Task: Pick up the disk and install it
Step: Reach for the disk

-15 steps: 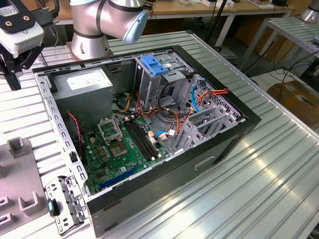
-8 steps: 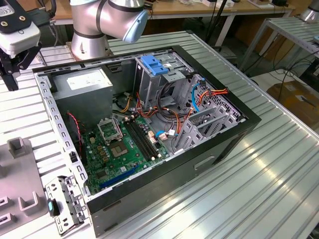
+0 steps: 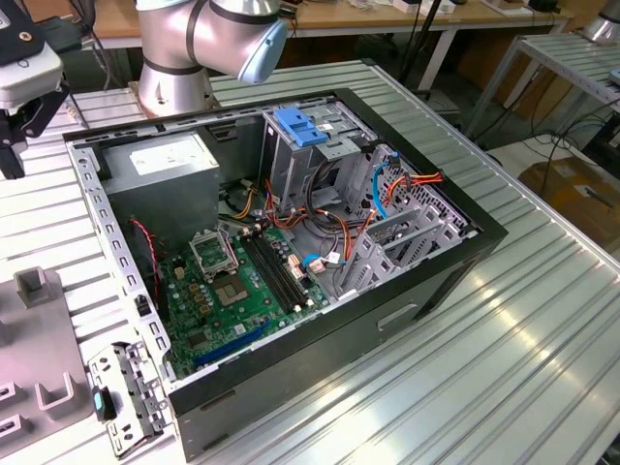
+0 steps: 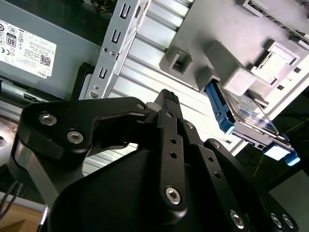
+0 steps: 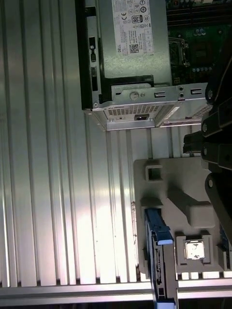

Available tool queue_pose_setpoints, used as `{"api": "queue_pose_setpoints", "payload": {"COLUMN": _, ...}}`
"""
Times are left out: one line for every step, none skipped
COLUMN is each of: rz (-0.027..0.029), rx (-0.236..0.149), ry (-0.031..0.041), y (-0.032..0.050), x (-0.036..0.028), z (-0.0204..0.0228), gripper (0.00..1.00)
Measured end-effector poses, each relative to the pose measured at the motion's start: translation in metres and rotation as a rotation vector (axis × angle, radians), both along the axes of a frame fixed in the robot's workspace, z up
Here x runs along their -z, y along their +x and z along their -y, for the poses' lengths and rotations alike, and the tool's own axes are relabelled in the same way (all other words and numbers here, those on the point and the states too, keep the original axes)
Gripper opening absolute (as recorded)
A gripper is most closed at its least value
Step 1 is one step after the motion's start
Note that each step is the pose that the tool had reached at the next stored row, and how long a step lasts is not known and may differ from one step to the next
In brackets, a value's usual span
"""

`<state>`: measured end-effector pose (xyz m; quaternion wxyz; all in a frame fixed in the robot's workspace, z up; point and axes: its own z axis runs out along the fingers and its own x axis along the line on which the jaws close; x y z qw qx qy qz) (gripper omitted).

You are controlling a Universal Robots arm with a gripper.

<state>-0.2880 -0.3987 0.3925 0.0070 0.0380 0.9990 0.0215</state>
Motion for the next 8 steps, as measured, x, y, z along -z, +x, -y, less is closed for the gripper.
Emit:
{"api": "queue_pose_setpoints", "payload": {"rz": 0.0001, "rx": 0.0, "ry": 0.0, "y": -0.0014, "x": 0.0, "z": 0.0, "gripper": 0.11}}
{"api": "queue_pose_setpoints", "payload": {"rz": 0.0, "rx": 0.0, "ry": 0.0, "y": -0.0024, "x": 0.0, "z": 0.0, "gripper": 0.11}}
{"api": "queue_pose_setpoints", "payload": {"rz": 0.0, "rx": 0.0, "ry": 0.0, "y": -0.0036, "x": 0.0, "z": 0.0, "gripper": 0.11}}
{"api": "queue_pose_setpoints", "payload": {"rz": 0.0001, "rx": 0.0, "ry": 0.0, "y": -0.0046, "x": 0.0, "z": 0.0, "gripper": 0.11}}
{"api": "queue_pose_setpoints", "payload": {"rz": 0.0, "rx": 0.0, "ry": 0.0, "y": -0.0058, "x": 0.0, "z": -0.0001, "gripper": 0.11}}
{"api": "queue_pose_setpoints", "payload": {"rz": 0.0, "rx": 0.0, "ry": 0.0, "y": -0.0068, "x": 0.0, "z": 0.0, "gripper": 0.11}}
{"api": "queue_pose_setpoints", "payload": {"rz": 0.0001, "rx": 0.0, "ry": 0.0, "y": -0.0077, "x": 0.0, "z": 0.0, "gripper": 0.11}}
{"api": "queue_pose_setpoints", "payload": {"rz": 0.0001, "rx": 0.0, "ry": 0.0, "y": -0.0088, "x": 0.0, "z": 0.0, "gripper": 0.11}}
